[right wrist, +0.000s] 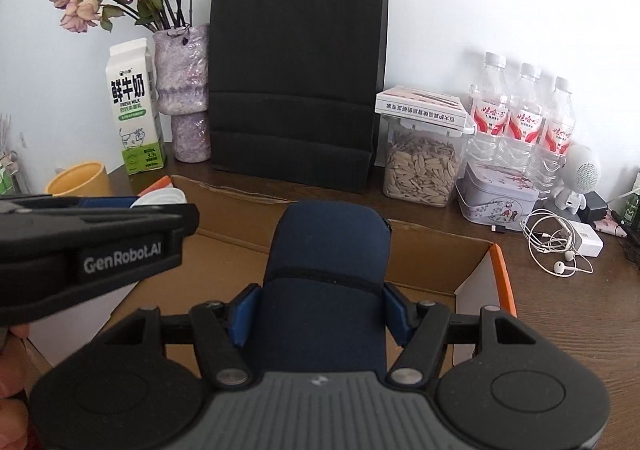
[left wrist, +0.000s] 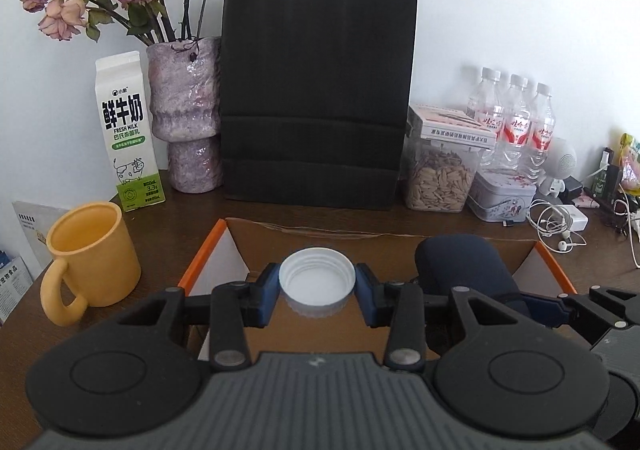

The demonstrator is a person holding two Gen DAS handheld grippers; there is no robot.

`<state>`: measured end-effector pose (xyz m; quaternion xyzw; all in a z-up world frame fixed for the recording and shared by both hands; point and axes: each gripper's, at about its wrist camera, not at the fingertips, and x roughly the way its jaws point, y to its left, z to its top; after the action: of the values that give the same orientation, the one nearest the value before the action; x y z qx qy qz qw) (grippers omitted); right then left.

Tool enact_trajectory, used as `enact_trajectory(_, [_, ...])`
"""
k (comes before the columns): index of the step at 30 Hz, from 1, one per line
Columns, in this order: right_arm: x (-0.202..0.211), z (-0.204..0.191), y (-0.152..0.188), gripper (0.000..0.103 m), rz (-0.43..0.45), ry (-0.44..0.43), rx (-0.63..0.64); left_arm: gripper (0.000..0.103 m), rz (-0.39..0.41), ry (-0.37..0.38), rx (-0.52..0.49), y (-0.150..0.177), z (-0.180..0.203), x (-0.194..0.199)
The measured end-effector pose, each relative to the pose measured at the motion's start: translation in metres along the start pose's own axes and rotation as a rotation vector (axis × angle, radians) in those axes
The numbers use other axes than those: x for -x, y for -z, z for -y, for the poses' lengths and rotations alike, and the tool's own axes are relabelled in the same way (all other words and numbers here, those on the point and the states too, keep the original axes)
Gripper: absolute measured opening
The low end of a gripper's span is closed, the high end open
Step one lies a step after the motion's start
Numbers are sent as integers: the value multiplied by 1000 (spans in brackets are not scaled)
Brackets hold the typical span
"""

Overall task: Organize objects
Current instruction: 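Carry the navy case and white cap over the cardboard box with both tools, then open the right tool to drop the case while the left tool releases the cap into the box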

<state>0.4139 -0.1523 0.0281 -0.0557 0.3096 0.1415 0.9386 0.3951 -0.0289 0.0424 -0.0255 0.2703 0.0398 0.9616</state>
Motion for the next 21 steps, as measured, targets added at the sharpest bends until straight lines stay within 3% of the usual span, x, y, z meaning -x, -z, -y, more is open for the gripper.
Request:
enact_trajectory(5, [-5, 2, 0, 66, -32, 10, -17, 43, -35, 5, 32, 2, -6, -5])
enact_trajectory(6, [-4, 2, 1, 75, -30, 16, -15, 55, -36, 6, 35, 3, -7, -4])
enact_trajectory(7, [-3, 2, 1, 90, -28, 25, -15, 82, -35, 3, 37, 3, -7, -3])
enact_trajectory(9, [0, 3, 2, 96, -15, 34, -15, 103, -5, -24, 30, 5, -8, 1])
enact_trajectory(21, [15, 3, 6, 101, -12, 43, -6, 103, 9, -36, 19, 5, -9, 22])
